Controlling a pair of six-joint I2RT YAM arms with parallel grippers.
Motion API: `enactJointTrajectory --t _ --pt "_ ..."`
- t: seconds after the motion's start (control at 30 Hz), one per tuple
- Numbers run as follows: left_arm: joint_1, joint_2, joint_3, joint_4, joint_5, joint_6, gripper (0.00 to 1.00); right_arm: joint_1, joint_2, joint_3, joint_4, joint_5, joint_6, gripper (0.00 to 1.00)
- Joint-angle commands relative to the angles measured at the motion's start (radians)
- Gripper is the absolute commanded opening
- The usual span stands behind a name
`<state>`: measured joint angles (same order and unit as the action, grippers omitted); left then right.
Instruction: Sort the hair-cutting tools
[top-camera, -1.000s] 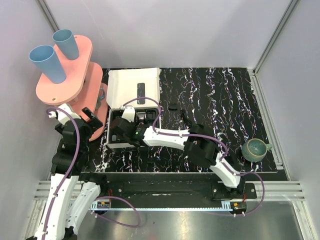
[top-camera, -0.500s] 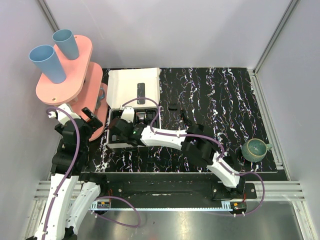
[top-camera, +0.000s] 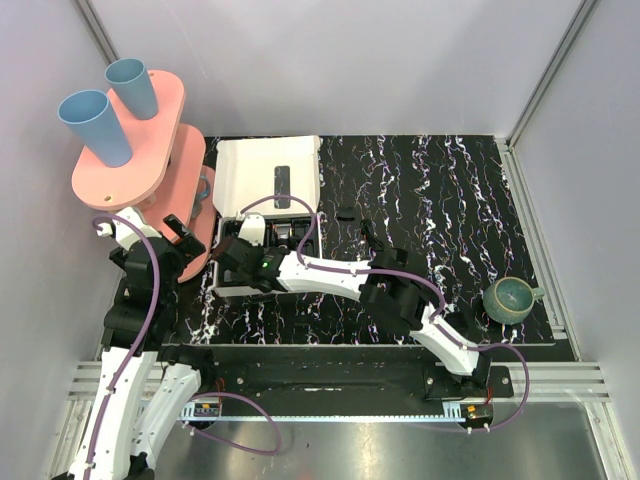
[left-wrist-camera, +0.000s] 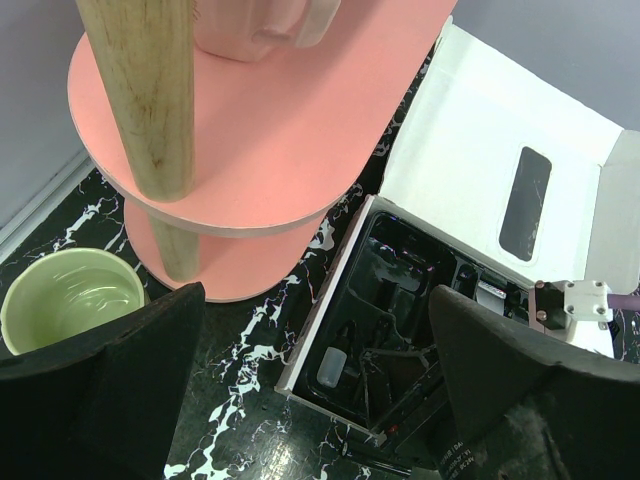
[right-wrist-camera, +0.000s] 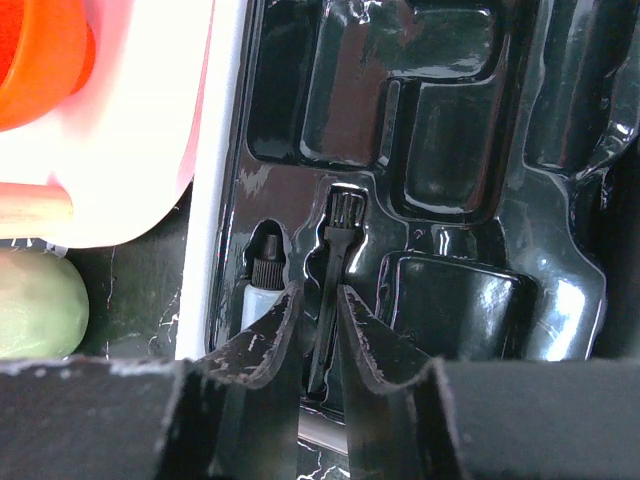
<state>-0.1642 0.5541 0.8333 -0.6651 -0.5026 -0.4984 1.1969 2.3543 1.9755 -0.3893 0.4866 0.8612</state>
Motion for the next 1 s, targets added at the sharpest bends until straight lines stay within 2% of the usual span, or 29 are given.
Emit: enactJointTrajectory --t 0.0,0.37,0.47,0.5,0.63,0.97 --pt "0.005 0.006 0.026 0.010 -0.027 0.000 0.99 0.006 0.007 0.036 -0.031 0.040 -0.007 0.27" --pt "0.005 0.004 0.026 0.010 -0.028 -0.003 0.99 0.006 -0.059 0.002 0.004 0.072 -0.056 0.29" --pt "0.005 0.004 0.026 0.012 -0.027 -0.003 0.99 0.006 -0.082 -0.029 0.043 0.075 -0.076 0.26" --pt "0.005 0.004 0.024 0.010 -0.027 -0.003 0.99 0.007 -0.092 -0.035 0.061 0.075 -0.079 0.21" --pt "0.005 0.003 0.026 0.010 -0.027 -0.003 0.99 0.006 -0.090 -0.046 0.076 0.070 -0.085 0.10" --pt "0.005 0.004 0.024 0.012 -0.025 -0.002 0.99 0.004 -0.067 -0.030 0.069 0.052 -0.091 0.06"
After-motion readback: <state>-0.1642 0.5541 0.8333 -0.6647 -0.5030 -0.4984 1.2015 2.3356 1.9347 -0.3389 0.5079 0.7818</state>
